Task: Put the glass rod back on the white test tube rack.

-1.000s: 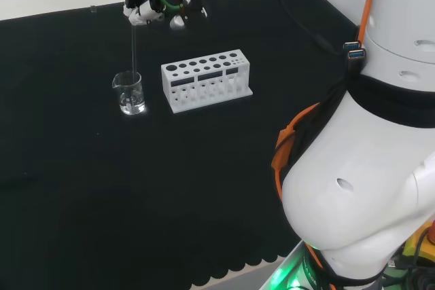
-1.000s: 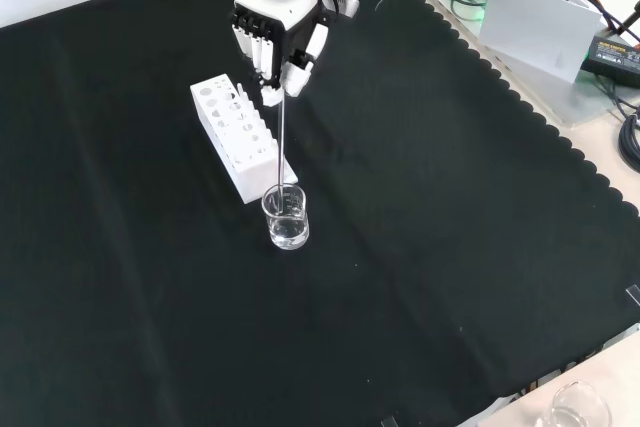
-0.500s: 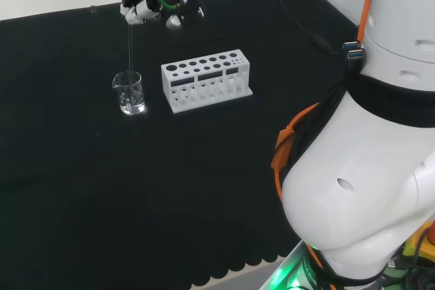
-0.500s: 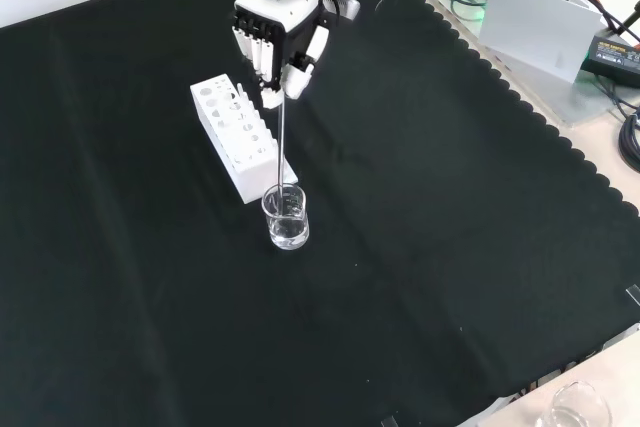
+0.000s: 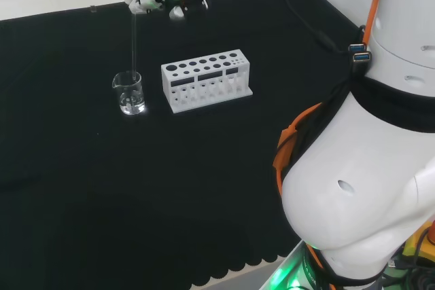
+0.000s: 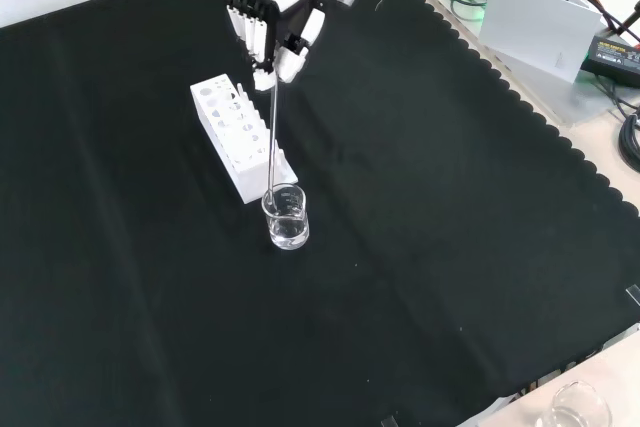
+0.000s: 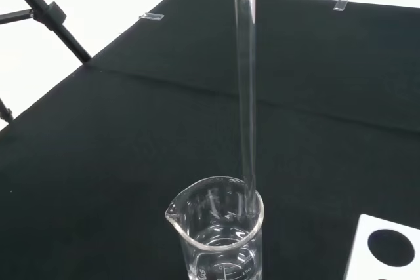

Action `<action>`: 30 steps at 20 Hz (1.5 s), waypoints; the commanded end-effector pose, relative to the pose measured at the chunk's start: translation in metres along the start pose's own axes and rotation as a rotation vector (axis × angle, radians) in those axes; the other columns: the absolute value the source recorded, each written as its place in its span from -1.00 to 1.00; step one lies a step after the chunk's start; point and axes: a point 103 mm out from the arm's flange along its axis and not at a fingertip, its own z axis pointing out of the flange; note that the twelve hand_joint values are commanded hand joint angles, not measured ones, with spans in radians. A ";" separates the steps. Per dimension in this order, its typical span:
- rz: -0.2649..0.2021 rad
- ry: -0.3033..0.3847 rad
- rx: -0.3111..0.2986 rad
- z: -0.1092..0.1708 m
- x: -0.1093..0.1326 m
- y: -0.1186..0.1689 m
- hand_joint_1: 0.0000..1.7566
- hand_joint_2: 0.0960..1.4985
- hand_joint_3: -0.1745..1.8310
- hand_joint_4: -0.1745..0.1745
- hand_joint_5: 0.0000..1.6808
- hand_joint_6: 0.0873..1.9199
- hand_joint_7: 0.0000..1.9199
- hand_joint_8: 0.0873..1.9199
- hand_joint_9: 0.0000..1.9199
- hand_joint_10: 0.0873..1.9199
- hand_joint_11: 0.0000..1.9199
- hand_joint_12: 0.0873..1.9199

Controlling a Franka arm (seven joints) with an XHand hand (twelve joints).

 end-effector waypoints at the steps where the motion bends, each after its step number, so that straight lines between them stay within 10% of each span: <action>1: 0.013 0.007 -0.010 -0.005 -0.005 -0.003 0.51 0.34 -1.00 -0.95 0.73 -1.00 0.52 -0.67 0.80 -0.66 0.72 -0.68; 30: 0.174 -0.036 -0.080 -0.058 -0.069 -0.035 0.51 0.34 -1.00 -0.95 0.73 -1.00 0.52 -0.67 0.80 -0.66 0.72 -0.68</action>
